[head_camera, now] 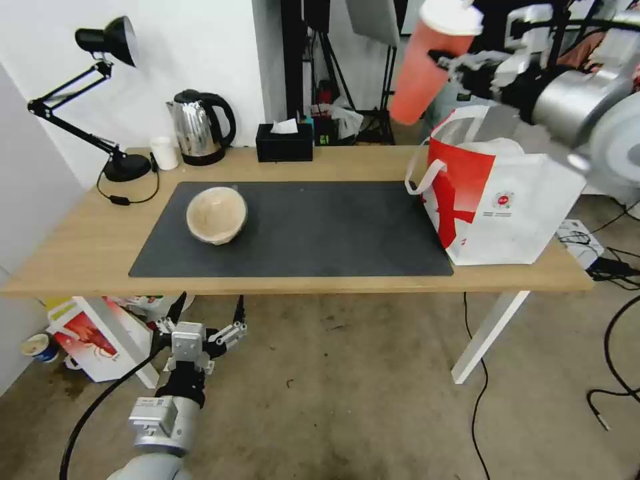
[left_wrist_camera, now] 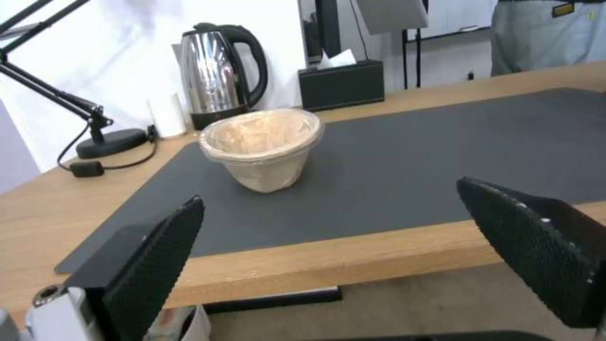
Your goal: Pick up the trash from the table and place it into the takeout bag.
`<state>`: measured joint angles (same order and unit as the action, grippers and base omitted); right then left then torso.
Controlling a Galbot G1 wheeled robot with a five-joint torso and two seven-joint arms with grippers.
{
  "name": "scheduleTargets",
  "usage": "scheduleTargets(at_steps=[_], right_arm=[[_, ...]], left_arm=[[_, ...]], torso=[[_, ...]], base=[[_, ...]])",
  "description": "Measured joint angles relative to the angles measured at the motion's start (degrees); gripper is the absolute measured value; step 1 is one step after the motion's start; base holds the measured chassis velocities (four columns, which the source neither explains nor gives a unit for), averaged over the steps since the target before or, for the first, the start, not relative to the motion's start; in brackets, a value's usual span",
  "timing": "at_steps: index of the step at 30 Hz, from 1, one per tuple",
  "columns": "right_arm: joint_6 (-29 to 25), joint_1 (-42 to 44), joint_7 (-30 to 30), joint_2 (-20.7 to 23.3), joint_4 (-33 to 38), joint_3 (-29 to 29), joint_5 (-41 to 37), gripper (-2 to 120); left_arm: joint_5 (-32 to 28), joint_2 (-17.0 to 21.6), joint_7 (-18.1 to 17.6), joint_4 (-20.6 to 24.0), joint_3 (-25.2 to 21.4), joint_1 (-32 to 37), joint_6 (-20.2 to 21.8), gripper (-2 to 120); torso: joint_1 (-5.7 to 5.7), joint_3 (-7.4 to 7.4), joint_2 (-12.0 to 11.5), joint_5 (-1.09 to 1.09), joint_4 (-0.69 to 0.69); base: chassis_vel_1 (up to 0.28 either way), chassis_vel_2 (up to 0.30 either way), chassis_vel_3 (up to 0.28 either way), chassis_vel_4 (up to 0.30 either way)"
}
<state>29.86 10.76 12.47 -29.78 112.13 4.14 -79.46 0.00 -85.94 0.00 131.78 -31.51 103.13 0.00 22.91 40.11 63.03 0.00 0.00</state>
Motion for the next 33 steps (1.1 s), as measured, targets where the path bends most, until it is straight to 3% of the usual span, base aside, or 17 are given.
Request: scheduleTargets(at_steps=[14,33], right_arm=[[-1.0,0.5,-3.6,0.8,-7.7,0.8,4.6,7],[-5.1,1.0,-9.1,0.8,-20.1,0.0,17.5,7]], left_arm=[[0.0,0.0,0.0,0.0,0.0,0.0,0.0,100],[0.0,0.0,0.0,0.0,0.0,0.0,0.0,100]], torso=[[0.00,0.00,0.0,0.00,0.00],[0.00,0.00,0.0,0.00,-0.01]], base=[[0.000,0.000,0.000,0.000],[0.000,0.000,0.000,0.000]])
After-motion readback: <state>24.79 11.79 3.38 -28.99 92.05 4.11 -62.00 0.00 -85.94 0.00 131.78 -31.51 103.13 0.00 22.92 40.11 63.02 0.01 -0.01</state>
